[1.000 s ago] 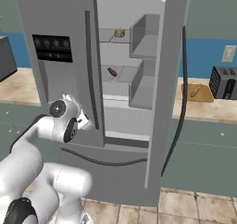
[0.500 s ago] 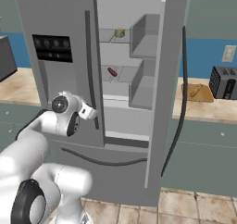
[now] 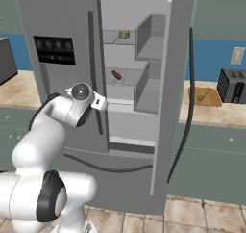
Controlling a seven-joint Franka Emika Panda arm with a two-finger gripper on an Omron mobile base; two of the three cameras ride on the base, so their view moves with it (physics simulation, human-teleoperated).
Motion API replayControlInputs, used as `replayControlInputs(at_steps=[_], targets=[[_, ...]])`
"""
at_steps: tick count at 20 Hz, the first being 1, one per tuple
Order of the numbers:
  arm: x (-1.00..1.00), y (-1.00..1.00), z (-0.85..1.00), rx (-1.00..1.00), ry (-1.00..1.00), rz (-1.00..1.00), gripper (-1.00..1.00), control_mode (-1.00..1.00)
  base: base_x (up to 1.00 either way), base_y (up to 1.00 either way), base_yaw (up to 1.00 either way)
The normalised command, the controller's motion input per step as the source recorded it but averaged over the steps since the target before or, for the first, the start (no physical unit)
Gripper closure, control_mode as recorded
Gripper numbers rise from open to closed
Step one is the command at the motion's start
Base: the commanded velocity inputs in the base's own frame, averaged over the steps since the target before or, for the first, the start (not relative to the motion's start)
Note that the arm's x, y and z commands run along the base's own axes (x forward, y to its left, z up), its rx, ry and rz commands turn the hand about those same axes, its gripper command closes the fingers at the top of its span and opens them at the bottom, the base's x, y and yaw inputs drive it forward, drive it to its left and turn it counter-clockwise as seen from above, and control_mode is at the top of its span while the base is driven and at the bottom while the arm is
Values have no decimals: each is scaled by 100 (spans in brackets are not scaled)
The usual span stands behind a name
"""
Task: Retrieve the sausage and cheese from the fridge and place them on the cutting board on the counter.
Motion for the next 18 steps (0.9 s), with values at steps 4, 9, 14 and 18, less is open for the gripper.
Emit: replayControlInputs(at_steps=[4, 9, 14, 18], targets=[[20, 0, 24, -19, 12, 0, -100, -100, 0, 0, 0], [33, 0, 15, -15, 4, 0, -100, -100, 0, 0, 0], [39, 0, 4, -3, 2, 0, -100, -100, 0, 0, 0], [37, 1, -2, 0, 2, 0, -100, -100, 0, 0, 0]])
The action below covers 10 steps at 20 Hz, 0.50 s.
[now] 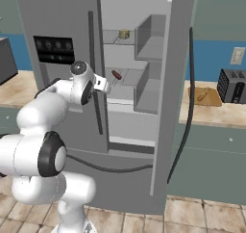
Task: Retrieve the sausage and cheese from the fridge and place them on the cutting board on the counter.
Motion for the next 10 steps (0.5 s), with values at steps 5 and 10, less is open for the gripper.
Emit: replayControlInputs(at_steps=[5, 10], targets=[[33, 13, -19, 0, 0, -3, -100, -100, 0, 0, 0], [31, 9, -9, 0, -5, -4, -100, -100, 0, 0, 0]])
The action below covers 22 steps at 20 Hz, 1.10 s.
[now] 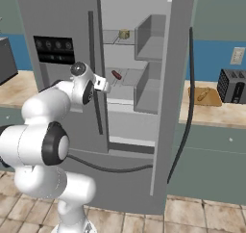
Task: Retrieve the sausage and cheese from the fridge and place them on the cutting board on the counter.
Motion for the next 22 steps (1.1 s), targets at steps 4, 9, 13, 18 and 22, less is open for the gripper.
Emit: replayControlInputs(at_steps=[4, 9, 13, 18, 22], targets=[[26, 0, -14, 0, -2, -3, -100, -100, 0, 0, 0], [41, 0, -6, 0, 3, -2, -100, -100, 0, 0, 0], [39, -1, 4, 0, 6, -1, 100, -100, 0, 0, 0], [-6, 4, 3, -7, 0, 0, 100, -100, 0, 0, 0], [16, 9, 12, -4, 0, -1, 100, -100, 0, 0, 0]])
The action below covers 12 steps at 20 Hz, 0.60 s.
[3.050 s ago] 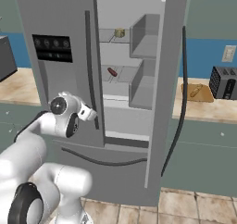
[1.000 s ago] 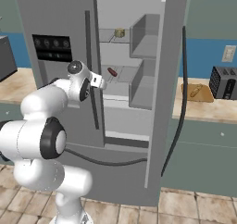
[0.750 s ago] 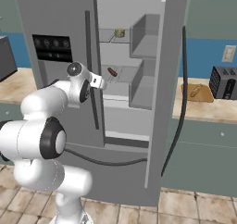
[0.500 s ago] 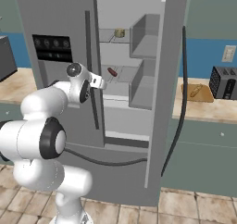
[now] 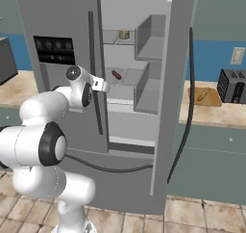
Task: Retrieve the sausage and cheese from the fridge and place them on the cutting board on the counter.
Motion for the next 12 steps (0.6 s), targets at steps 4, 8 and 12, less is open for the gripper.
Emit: replayControlInputs(at_steps=[4, 8, 12], targets=[[3, 3, 16, 0, 3, 0, 100, -100, 0, 0, 0], [-33, 4, 1, 1, 2, 3, 100, -100, 0, 0, 0], [-63, 10, 7, 3, 0, 4, 100, -100, 0, 0, 0]])
